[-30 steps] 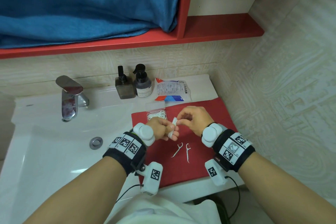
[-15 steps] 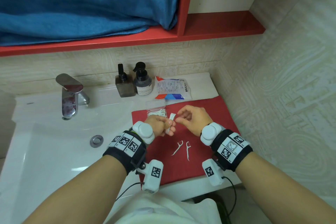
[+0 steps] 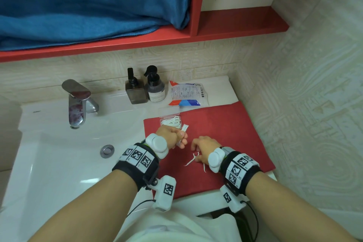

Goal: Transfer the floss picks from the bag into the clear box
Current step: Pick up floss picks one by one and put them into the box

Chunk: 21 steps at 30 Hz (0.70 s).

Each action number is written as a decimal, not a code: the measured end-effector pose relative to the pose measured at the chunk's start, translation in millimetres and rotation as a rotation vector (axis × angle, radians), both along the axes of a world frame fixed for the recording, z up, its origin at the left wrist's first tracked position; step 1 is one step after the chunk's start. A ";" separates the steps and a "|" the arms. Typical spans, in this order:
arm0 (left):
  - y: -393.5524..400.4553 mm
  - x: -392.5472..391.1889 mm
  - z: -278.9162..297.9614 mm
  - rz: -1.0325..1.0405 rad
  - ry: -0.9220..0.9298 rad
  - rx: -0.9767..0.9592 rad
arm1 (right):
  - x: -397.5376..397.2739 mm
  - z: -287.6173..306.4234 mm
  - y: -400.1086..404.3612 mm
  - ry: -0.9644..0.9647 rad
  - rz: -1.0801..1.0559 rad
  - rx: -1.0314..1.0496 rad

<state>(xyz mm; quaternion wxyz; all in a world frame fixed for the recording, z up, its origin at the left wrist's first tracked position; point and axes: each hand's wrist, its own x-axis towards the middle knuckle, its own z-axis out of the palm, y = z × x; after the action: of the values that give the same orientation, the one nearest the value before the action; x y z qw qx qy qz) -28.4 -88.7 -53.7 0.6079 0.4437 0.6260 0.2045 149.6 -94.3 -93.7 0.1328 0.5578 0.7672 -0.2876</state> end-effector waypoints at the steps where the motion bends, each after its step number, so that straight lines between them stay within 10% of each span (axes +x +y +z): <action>1: -0.8 0.5 -1.2 0.005 -0.004 -0.009 | -0.3 -1.9 -0.6 -0.003 0.001 -0.020; 21: -9.8 7.6 -13.5 -0.087 0.037 -0.065 | 16.5 31.9 3.2 0.586 -0.197 0.254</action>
<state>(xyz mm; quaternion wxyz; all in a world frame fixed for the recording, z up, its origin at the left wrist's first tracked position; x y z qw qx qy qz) -20.8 -98.4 -67.2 0.6185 0.4545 0.6234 0.1492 166.1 -91.1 -61.7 -0.1924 0.5349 0.7450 -0.3490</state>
